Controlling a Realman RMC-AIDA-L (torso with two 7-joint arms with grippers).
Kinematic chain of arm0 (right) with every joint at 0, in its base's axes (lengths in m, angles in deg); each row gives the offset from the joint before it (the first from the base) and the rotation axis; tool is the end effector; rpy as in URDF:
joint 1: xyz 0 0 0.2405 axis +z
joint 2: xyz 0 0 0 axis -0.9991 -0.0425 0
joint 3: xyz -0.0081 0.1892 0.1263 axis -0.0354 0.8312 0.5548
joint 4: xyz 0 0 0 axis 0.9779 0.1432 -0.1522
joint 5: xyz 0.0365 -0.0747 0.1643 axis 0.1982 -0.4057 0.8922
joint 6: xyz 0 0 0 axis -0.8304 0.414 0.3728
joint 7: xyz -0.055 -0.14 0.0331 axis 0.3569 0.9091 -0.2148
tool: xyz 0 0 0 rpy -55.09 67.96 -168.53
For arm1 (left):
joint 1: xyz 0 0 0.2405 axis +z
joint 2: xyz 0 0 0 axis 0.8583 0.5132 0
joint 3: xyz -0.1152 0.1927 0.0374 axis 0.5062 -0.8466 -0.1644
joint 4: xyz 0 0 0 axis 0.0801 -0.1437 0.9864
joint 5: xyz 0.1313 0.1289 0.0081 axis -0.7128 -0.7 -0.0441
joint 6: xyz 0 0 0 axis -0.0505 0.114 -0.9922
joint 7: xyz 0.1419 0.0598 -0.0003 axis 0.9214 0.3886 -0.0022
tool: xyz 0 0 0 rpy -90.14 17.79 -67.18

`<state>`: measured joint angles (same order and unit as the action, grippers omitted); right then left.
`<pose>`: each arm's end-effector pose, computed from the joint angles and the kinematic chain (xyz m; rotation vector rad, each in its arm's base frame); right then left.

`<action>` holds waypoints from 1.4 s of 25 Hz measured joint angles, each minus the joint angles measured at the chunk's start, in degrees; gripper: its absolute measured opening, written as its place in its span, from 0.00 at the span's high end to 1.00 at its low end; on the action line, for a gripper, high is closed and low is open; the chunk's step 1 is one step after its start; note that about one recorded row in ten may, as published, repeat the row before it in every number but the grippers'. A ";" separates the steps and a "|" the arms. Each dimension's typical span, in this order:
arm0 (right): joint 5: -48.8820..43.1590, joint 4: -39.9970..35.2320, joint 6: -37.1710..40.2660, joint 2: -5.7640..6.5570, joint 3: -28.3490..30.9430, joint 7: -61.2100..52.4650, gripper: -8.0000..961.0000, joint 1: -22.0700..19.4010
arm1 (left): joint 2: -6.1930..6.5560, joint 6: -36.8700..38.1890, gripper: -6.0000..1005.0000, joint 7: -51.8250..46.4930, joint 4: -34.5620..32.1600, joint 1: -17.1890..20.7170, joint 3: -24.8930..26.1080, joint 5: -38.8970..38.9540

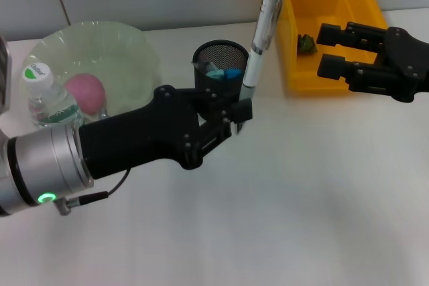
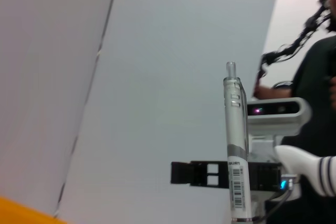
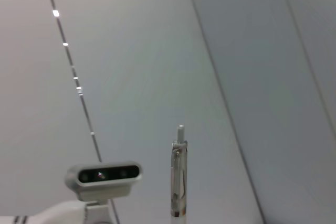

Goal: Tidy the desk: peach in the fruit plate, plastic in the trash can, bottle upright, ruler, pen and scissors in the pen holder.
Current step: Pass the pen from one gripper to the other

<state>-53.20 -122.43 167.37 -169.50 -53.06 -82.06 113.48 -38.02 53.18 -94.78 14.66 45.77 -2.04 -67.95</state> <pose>0.1881 0.2826 0.0817 -2.6341 0.4965 1.2557 -0.1221 0.2573 -0.0184 -2.7239 -0.4560 -1.2034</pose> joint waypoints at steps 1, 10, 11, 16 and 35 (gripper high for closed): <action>0.00 -0.03 0.96 -0.11 -0.08 -0.11 0.25 0.48 | -0.04 0.97 0.84 1.68 1.46 -0.44 -0.06 1.09; -0.28 -0.07 3.14 -0.93 -0.81 -0.80 0.25 2.47 | -0.37 4.13 0.83 12.28 13.72 -4.21 -0.58 8.46; -0.30 -0.24 3.22 -1.21 -0.81 -0.81 0.25 2.60 | -0.50 3.87 0.83 15.72 16.63 -4.82 -0.68 11.29; -0.32 -1.93 2.90 -2.65 -0.80 -0.84 0.25 3.02 | -0.55 3.85 0.82 20.95 20.24 -5.79 -1.70 15.42; -3.57 -2.77 0.83 -4.15 -1.31 -0.86 0.25 6.34 | -0.54 1.25 0.81 28.35 22.08 -7.12 -6.61 18.13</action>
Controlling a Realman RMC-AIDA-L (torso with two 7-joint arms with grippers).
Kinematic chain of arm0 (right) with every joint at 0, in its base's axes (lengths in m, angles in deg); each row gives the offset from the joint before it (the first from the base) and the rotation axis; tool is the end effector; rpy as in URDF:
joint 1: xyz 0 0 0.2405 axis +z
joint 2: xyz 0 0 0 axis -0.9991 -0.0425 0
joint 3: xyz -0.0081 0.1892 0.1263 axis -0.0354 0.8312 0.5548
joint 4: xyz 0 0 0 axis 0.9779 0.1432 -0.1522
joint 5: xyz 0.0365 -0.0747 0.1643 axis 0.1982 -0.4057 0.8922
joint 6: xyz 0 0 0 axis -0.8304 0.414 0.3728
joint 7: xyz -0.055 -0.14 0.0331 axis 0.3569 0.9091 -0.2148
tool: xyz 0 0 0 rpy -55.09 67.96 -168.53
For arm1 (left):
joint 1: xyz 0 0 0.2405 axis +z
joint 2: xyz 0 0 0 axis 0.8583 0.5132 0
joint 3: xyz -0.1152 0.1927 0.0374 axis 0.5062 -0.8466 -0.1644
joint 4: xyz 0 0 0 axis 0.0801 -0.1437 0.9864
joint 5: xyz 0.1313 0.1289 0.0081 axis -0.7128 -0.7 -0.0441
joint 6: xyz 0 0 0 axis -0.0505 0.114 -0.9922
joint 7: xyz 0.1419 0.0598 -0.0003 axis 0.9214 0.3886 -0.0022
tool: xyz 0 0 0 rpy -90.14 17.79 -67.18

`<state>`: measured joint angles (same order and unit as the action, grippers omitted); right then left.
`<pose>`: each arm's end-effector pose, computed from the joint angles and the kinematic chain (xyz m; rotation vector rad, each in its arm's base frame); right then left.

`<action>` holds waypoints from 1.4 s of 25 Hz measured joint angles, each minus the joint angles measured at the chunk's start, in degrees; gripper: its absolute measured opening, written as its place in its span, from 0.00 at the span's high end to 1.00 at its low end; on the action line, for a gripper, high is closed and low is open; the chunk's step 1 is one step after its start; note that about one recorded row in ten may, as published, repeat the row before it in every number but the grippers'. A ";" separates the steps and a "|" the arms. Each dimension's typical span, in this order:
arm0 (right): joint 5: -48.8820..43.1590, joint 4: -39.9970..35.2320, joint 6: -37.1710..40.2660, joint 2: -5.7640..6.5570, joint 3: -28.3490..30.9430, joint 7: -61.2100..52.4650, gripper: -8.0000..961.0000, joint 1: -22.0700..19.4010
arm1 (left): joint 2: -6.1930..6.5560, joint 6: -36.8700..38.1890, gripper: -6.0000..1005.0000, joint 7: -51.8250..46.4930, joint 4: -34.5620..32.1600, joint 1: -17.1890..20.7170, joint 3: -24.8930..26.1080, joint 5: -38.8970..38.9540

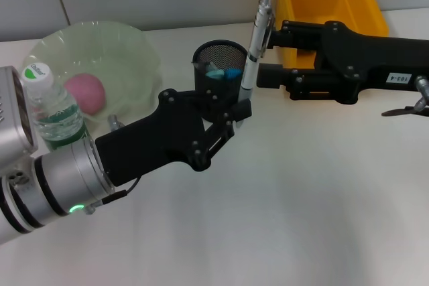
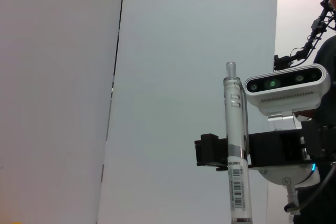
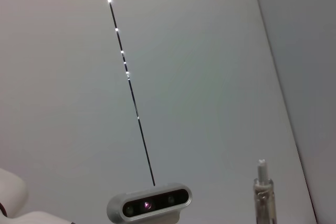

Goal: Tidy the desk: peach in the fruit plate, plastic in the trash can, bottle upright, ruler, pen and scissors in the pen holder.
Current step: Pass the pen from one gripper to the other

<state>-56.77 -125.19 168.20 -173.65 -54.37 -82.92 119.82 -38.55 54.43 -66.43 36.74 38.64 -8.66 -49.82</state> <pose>0.1452 0.2908 0.0558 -2.7855 0.3663 1.2798 -0.1392 0.2657 -0.0448 -2.5793 -0.2649 -1.2667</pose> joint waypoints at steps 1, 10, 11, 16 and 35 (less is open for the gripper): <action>-0.01 -0.02 -0.14 0.00 -0.08 0.00 0.25 0.03 | 0.00 -0.10 0.81 0.01 0.01 0.00 -0.05 0.07; -0.01 -0.16 -0.47 -0.15 -0.20 0.32 0.33 0.10 | 0.00 -0.21 0.80 0.03 0.05 0.00 -1.74 0.99; -0.01 -0.27 -0.48 -0.16 -0.20 0.34 0.36 0.13 | 0.00 -0.23 0.80 0.03 0.05 0.00 -1.82 1.00; -0.01 -0.51 -0.49 -0.16 -0.20 0.40 0.53 0.17 | 0.00 -0.26 0.80 -0.23 0.05 -0.05 -2.05 1.01; -0.01 -1.32 -1.28 -0.16 -0.20 0.59 0.69 -0.10 | 0.00 -0.58 0.78 -1.36 0.05 -0.64 -2.32 0.99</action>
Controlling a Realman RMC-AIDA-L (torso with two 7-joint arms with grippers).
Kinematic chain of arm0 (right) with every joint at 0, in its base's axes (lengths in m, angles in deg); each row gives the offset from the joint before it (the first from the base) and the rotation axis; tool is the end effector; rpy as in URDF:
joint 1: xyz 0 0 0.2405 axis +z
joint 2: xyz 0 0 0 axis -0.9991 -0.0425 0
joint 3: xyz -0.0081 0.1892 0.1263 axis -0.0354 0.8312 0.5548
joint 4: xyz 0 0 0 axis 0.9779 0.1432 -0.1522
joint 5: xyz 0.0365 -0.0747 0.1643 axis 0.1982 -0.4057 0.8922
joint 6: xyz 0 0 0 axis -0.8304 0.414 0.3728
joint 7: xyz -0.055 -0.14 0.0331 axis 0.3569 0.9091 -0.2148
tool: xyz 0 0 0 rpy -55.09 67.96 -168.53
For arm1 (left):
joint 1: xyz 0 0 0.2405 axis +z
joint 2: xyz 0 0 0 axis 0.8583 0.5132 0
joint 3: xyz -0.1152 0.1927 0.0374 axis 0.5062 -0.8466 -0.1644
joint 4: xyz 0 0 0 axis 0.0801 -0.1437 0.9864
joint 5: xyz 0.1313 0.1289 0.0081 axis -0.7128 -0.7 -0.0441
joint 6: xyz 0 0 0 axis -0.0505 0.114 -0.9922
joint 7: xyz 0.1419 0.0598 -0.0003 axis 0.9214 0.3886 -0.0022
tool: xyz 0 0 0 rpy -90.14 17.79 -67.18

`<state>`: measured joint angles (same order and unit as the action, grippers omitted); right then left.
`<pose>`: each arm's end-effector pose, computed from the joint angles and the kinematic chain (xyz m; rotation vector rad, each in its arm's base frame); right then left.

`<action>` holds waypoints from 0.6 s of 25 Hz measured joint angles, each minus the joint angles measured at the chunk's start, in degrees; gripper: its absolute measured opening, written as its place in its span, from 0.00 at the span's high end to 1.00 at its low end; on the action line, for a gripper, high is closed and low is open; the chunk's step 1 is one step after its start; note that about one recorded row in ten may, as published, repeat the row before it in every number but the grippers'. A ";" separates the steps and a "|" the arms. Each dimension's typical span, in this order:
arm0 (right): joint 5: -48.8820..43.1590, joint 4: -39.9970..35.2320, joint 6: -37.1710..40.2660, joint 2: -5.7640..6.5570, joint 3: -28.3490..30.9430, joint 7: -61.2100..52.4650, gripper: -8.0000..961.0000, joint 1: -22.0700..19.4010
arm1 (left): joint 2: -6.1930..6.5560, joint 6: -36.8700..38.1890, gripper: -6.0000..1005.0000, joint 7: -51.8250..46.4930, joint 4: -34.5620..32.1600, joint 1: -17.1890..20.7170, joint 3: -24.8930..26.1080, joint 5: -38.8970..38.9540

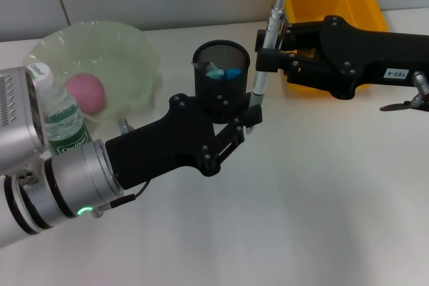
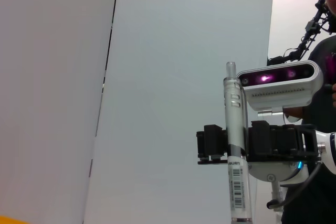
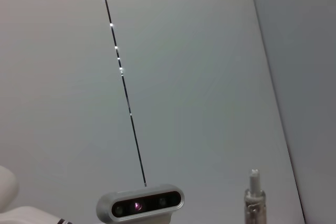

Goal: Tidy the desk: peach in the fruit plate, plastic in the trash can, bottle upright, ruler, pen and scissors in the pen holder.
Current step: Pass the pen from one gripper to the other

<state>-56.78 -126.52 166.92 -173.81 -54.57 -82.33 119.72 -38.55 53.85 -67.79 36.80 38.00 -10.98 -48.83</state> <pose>0.1442 0.2941 0.0568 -2.7697 0.3359 1.2514 -0.1348 0.2630 -0.0505 -2.6128 -0.2941 -1.2772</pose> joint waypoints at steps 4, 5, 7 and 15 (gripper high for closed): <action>0.00 -0.09 0.01 -0.14 0.00 0.04 0.70 -0.07 | 0.00 -0.27 0.78 -0.30 0.00 -0.09 -0.15 0.00; 0.00 -0.09 0.01 -0.14 0.00 0.04 0.71 -0.07 | 0.00 -0.27 0.78 -0.30 0.00 -0.09 -0.15 0.00; 0.00 -0.09 0.00 -0.16 0.00 0.20 0.74 -0.08 | 0.00 -0.39 0.77 -0.60 0.00 -0.22 -0.28 -0.01; 0.00 -0.08 -0.01 -0.41 0.00 0.81 0.78 -0.22 | 0.00 -0.42 0.77 -0.67 0.00 -0.26 -0.57 0.00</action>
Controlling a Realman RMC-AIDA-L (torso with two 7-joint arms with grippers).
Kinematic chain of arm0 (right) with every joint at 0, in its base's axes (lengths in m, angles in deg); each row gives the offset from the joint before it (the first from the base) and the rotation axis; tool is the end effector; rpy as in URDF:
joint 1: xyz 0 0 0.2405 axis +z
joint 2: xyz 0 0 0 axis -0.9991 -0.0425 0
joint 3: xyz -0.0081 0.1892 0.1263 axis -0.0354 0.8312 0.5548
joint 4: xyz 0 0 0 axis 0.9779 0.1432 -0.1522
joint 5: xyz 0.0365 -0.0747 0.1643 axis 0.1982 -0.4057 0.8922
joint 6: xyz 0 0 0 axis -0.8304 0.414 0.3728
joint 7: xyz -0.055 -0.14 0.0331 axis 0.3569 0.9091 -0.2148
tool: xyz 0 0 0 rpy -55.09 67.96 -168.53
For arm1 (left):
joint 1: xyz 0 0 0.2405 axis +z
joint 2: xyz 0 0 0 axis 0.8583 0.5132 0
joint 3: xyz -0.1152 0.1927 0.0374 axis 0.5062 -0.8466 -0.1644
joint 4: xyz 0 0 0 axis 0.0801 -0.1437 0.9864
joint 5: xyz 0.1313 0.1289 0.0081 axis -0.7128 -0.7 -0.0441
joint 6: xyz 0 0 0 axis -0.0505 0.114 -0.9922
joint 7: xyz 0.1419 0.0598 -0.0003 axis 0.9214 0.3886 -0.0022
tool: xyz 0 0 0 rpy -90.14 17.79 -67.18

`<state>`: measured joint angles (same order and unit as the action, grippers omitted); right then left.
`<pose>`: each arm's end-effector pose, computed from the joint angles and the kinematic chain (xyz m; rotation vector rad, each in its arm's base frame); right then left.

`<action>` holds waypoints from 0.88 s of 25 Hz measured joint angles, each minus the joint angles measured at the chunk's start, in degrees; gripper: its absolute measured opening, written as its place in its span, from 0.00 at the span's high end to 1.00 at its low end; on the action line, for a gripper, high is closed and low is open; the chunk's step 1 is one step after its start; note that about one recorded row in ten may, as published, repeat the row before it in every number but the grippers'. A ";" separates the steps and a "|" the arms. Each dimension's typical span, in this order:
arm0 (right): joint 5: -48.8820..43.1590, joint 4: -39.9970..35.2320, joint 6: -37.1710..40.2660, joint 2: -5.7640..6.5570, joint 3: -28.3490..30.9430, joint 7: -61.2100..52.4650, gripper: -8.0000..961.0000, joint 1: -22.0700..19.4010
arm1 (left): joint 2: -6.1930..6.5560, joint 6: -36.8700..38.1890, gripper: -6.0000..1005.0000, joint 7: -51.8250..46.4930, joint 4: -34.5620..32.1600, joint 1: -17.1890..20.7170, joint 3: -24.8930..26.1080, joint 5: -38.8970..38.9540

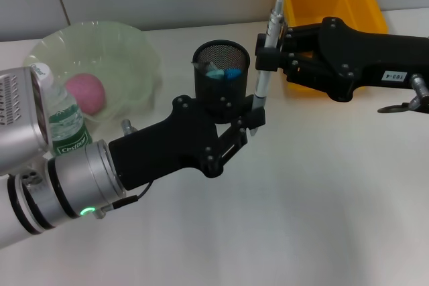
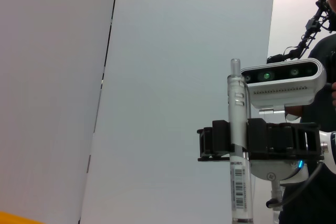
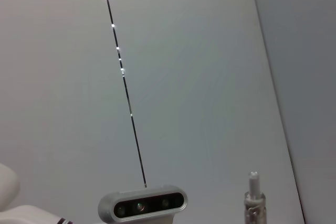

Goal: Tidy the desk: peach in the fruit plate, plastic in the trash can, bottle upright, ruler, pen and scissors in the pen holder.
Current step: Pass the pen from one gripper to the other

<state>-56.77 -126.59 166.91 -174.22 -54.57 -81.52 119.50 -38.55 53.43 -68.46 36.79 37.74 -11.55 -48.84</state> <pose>0.1441 0.2930 0.0550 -2.7648 0.3225 1.2560 -0.1339 0.2628 -0.0526 -2.6257 -0.3070 -1.2731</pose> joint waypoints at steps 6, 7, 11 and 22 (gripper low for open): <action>0.00 -0.04 0.05 -0.17 0.00 1.56 0.81 -0.17 | 0.00 0.02 0.76 0.00 0.00 0.03 -0.08 0.00; 0.00 -0.05 0.05 -0.18 0.00 1.57 0.83 -0.18 | 0.00 0.03 0.76 -0.01 0.00 0.05 -0.08 0.00; 0.01 -0.08 0.07 -0.20 0.00 1.58 0.85 -0.18 | 0.10 0.34 0.76 -0.08 0.00 0.11 -0.08 0.00; 0.03 -0.09 -0.03 -0.20 0.25 1.57 0.85 -0.13 | 0.54 2.73 0.75 -0.17 0.00 0.59 -0.06 0.02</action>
<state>-56.74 -126.68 166.87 -174.43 -54.32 -79.95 119.38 -38.02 56.17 -68.63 36.79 38.33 -11.61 -48.82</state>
